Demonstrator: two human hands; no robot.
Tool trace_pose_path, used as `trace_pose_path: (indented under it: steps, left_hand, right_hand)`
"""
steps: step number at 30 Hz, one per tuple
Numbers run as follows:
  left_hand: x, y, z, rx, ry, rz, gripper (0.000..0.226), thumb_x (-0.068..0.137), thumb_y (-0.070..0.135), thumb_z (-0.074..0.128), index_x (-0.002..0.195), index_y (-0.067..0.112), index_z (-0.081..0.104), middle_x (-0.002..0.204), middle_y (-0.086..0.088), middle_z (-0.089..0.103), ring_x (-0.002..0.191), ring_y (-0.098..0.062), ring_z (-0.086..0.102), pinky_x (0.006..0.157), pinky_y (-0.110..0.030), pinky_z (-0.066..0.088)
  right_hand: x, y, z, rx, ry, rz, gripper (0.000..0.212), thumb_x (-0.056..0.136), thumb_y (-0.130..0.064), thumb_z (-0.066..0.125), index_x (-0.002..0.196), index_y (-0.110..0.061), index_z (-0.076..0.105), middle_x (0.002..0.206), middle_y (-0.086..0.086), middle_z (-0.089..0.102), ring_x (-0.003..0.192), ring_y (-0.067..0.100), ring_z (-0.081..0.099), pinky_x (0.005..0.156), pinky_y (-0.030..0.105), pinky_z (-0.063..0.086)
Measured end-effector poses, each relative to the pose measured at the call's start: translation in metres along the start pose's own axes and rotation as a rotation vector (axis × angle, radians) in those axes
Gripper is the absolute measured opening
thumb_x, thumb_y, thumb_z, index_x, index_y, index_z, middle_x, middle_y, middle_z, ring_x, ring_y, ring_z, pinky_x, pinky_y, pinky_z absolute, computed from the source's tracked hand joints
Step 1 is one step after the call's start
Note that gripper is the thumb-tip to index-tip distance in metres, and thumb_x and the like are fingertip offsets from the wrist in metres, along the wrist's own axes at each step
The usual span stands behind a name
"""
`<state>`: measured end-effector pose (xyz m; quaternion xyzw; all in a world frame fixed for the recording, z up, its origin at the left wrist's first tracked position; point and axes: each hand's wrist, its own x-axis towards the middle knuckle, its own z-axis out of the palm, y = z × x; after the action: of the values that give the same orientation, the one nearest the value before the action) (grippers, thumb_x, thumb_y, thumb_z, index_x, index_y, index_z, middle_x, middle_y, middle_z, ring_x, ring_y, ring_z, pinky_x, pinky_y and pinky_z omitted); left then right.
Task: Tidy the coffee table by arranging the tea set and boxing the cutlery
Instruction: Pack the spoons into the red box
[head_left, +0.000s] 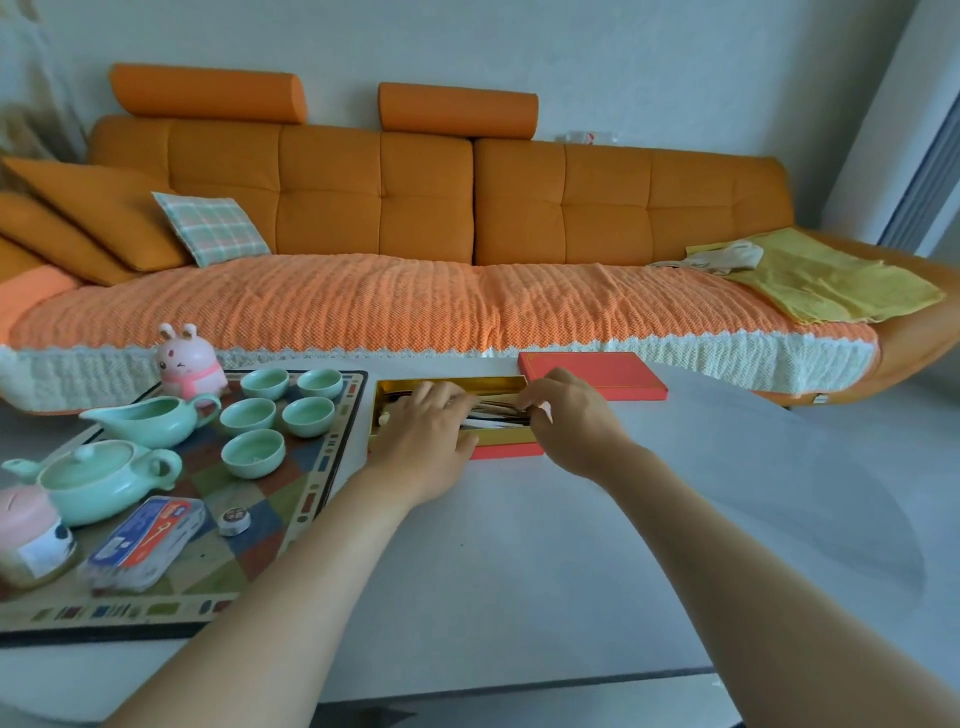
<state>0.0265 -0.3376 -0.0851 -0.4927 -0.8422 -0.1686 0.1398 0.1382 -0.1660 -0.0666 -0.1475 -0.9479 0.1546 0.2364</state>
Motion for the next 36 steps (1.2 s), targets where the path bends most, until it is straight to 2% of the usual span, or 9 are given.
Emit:
trace_pose_path:
  steps: [2, 6, 8, 11, 16, 20, 27, 31, 36]
  left_hand:
    - [0.001, 0.017, 0.001, -0.019, 0.028, 0.057, 0.043, 0.097, 0.032, 0.053, 0.139, 0.022, 0.050, 0.130, 0.006, 0.049, 0.123, -0.018, 0.039, 0.105, -0.037, 0.036]
    - [0.003, 0.051, 0.004, -0.053, 0.057, 0.144, 0.036, 0.095, 0.025, 0.055, 0.131, 0.021, 0.057, 0.116, 0.003, 0.051, 0.110, -0.018, 0.043, 0.092, -0.033, 0.041]
    - [0.003, 0.066, 0.006, -0.127, 0.019, 0.150, 0.034, 0.096, 0.024, 0.054, 0.130, 0.022, 0.056, 0.115, 0.004, 0.050, 0.110, -0.016, 0.046, 0.083, -0.026, 0.041]
    - [0.003, 0.083, 0.010, -0.201, -0.080, 0.133, 0.034, 0.097, 0.028, 0.051, 0.131, 0.028, 0.051, 0.121, 0.008, 0.047, 0.109, -0.013, 0.052, 0.072, -0.028, 0.047]
    - [0.003, 0.098, 0.020, -0.241, -0.227, 0.113, 0.042, 0.099, 0.031, 0.052, 0.141, 0.030, 0.045, 0.138, 0.010, 0.047, 0.108, -0.010, 0.054, 0.078, -0.022, 0.044]
    - [0.001, 0.098, 0.021, -0.248, -0.273, 0.080, 0.047, 0.098, 0.036, 0.055, 0.143, 0.029, 0.046, 0.144, 0.008, 0.047, 0.120, -0.014, 0.054, 0.092, -0.028, 0.048]
    - [-0.002, 0.086, 0.018, -0.330, -0.237, 0.031, 0.024, 0.092, 0.031, 0.063, 0.116, 0.028, 0.061, 0.116, 0.010, 0.059, 0.095, -0.008, 0.055, 0.072, -0.019, 0.041]
    - [-0.005, 0.072, 0.020, -0.354, -0.194, 0.043, 0.021, 0.089, 0.023, 0.068, 0.109, 0.027, 0.063, 0.110, 0.009, 0.055, 0.098, -0.011, 0.057, 0.077, -0.022, 0.045]
    - [-0.006, 0.051, 0.018, -0.369, -0.115, 0.051, 0.011, 0.092, 0.018, 0.065, 0.099, 0.023, 0.071, 0.098, 0.008, 0.061, 0.089, -0.013, 0.059, 0.076, -0.027, 0.047]
  right_hand:
    - [-0.010, 0.009, -0.012, -0.011, -0.094, 0.080, 0.027, 0.089, -0.012, 0.047, 0.099, -0.028, 0.065, 0.102, -0.004, 0.057, 0.090, 0.019, 0.058, 0.078, 0.035, 0.051]
    - [-0.030, 0.041, -0.032, -0.117, -0.337, 0.256, 0.021, 0.081, -0.028, 0.055, 0.098, -0.038, 0.057, 0.105, -0.010, 0.060, 0.093, 0.013, 0.058, 0.083, 0.033, 0.052]
    - [-0.039, 0.055, -0.043, -0.153, -0.414, 0.301, 0.027, 0.077, -0.037, 0.061, 0.103, -0.037, 0.058, 0.103, -0.012, 0.060, 0.092, 0.012, 0.057, 0.081, 0.030, 0.049]
    - [-0.049, 0.067, -0.053, -0.190, -0.484, 0.313, 0.033, 0.076, -0.049, 0.063, 0.106, -0.035, 0.063, 0.103, -0.013, 0.059, 0.097, 0.012, 0.055, 0.086, 0.031, 0.047]
    - [-0.051, 0.064, -0.051, -0.078, -0.433, 0.269, 0.020, 0.082, -0.044, 0.065, 0.097, -0.033, 0.072, 0.097, -0.014, 0.063, 0.094, 0.010, 0.060, 0.088, 0.029, 0.051]
    - [-0.044, 0.053, -0.040, -0.019, -0.469, 0.266, 0.025, 0.085, -0.042, 0.068, 0.106, -0.029, 0.072, 0.105, -0.008, 0.062, 0.095, 0.014, 0.059, 0.087, 0.031, 0.052]
    - [-0.034, 0.029, -0.026, -0.001, -0.476, 0.174, 0.025, 0.084, -0.035, 0.070, 0.106, -0.024, 0.074, 0.103, -0.006, 0.070, 0.093, 0.015, 0.063, 0.086, 0.031, 0.055]
    - [-0.033, 0.018, -0.019, 0.089, -0.425, 0.140, 0.025, 0.080, -0.037, 0.073, 0.102, -0.025, 0.073, 0.097, -0.007, 0.070, 0.088, 0.013, 0.064, 0.078, 0.023, 0.054]
    - [-0.033, 0.011, -0.011, 0.196, -0.344, 0.094, 0.021, 0.081, -0.034, 0.065, 0.101, -0.036, 0.072, 0.086, -0.015, 0.070, 0.075, 0.001, 0.062, 0.063, 0.013, 0.047]
